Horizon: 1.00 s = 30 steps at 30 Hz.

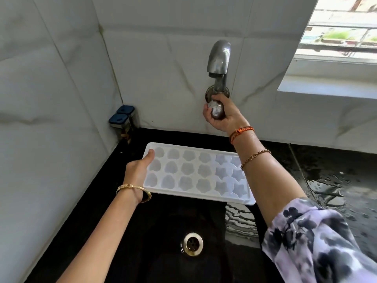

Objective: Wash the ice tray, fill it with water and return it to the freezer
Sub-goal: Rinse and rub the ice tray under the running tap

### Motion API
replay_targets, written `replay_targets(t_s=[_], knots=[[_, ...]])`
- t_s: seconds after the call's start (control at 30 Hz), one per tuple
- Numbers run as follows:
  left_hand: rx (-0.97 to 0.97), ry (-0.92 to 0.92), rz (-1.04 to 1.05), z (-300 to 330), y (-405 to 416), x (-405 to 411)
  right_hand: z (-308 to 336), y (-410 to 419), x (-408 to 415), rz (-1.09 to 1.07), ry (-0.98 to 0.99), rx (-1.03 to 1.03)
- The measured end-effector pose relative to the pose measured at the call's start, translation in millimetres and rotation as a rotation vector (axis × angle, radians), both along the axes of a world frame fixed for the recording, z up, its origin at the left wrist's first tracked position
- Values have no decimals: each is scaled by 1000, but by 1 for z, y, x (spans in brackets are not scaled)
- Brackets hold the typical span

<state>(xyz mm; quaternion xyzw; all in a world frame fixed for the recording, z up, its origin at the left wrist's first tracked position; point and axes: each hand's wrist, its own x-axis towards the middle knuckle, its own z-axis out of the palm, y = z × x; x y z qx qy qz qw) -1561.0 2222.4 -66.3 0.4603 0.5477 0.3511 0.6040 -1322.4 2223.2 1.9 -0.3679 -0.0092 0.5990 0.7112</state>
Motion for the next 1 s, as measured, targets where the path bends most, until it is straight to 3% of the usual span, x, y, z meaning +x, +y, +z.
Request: replay_targets(t_s=[0.17, 0.57, 0.67, 0.77, 0.87, 0.93, 1.0], knots=[[-23, -26, 2, -1, 2, 0, 5, 1, 0, 24, -182, -88], [-44, -27, 15, -7, -10, -1, 6, -4, -1, -17, -248, -80], [-20, -20, 0, -10, -13, -2, 4, -11, 0, -5, -363, -90], [-10, -11, 17, -16, -19, -5, -8, -32, -13, -69, -715, -237], [-35, -7, 33, -21, -28, -7, -31, -64, -36, -105, -1350, -341], [-56, -18, 26, -24, -36, -10, -45, -85, -53, -20, -1682, -346], [-68, -49, 26, -24, -42, -13, -55, -98, -63, 90, -1890, -387]])
